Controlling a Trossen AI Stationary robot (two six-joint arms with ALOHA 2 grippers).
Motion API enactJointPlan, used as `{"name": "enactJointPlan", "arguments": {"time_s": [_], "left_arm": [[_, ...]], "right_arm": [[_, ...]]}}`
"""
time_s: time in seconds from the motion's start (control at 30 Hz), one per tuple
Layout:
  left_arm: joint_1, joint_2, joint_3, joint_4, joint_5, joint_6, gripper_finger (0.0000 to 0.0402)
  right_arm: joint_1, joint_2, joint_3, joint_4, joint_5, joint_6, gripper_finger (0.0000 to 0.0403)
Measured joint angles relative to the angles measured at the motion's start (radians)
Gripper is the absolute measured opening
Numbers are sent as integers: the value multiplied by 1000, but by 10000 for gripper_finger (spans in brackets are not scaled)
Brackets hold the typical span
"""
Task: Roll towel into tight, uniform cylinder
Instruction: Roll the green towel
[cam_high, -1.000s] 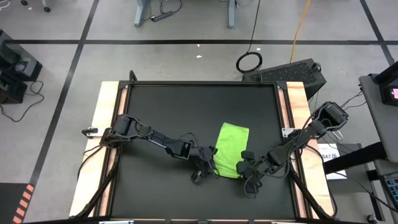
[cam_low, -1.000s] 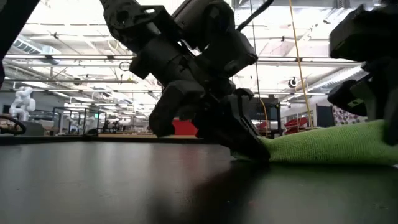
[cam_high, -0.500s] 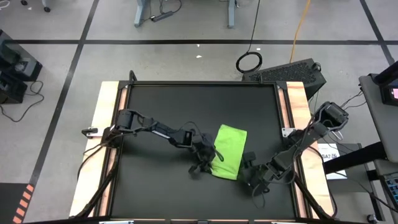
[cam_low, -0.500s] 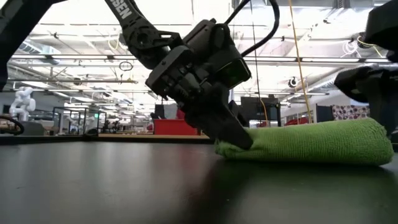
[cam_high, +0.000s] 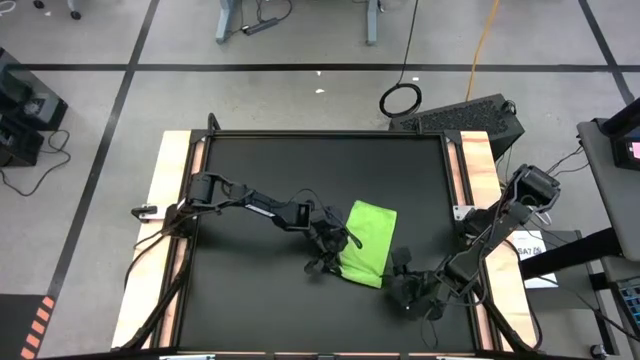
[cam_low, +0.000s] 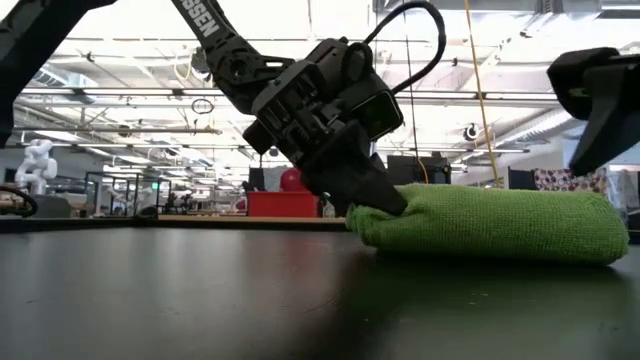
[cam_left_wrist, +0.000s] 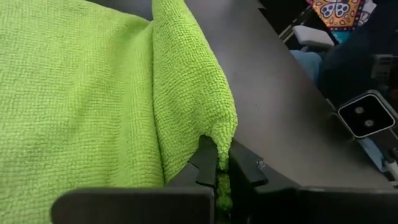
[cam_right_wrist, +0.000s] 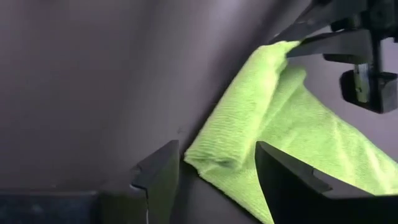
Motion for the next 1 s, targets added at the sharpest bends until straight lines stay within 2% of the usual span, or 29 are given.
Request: {"name": "enactJointPlan", "arguments": {"time_s": [0.2, 0.3, 0.57, 0.77, 0.9, 1.0], "left_arm": [[1, -1, 0, 3, 32, 3, 11], [5, -1, 0, 8, 32, 4, 11], [22, -2, 1, 1, 27, 1, 11], [26, -2, 2, -8, 31, -14, 11], [25, -3, 2, -37, -37, -10, 11], [26, -3, 2, -52, -128, 3, 20]], "right_arm": [[7, 70, 0, 85, 9, 3, 201], [8, 117, 5, 117, 76, -12, 201], [7, 252, 84, 84, 115, -42, 201], [10, 327, 146, -36, 182, 69, 201], [10, 342, 168, -93, 205, 140, 197], [3, 342, 168, -122, 205, 228, 174]]}}
